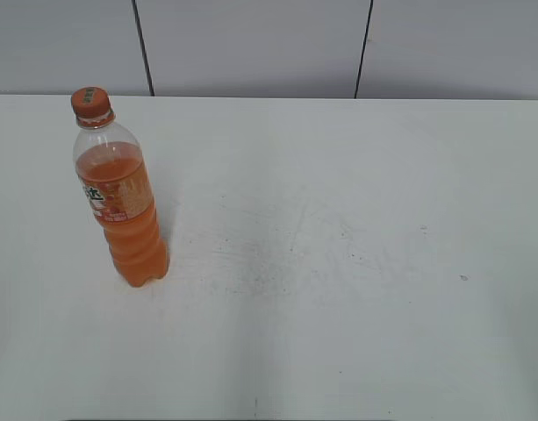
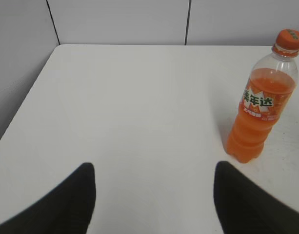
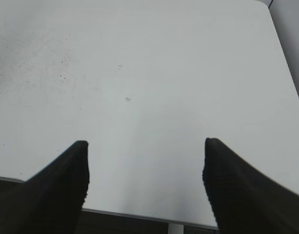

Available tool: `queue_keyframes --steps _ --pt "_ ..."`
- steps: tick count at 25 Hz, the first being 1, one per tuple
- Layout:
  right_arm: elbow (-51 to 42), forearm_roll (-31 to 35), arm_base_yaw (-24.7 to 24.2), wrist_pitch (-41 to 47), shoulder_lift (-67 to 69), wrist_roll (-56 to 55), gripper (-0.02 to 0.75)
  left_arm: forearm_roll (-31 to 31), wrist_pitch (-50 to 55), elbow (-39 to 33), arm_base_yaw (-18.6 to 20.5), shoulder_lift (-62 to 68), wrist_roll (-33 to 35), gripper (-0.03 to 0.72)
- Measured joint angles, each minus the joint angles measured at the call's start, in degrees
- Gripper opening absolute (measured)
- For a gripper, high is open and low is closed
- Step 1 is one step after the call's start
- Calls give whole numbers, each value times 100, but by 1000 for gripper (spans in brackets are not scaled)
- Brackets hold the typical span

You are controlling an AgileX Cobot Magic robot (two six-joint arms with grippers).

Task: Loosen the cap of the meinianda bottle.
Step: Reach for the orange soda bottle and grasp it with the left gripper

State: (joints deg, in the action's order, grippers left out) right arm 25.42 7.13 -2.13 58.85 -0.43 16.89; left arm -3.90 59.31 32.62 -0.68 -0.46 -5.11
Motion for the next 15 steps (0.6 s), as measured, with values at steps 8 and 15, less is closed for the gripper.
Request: queue_keyframes --steps 8,15 --pt "0 0 0 0 0 0 547 0 0 0 0 0 0 467" --pt "0 0 0 0 0 0 547 0 0 0 0 0 0 467"
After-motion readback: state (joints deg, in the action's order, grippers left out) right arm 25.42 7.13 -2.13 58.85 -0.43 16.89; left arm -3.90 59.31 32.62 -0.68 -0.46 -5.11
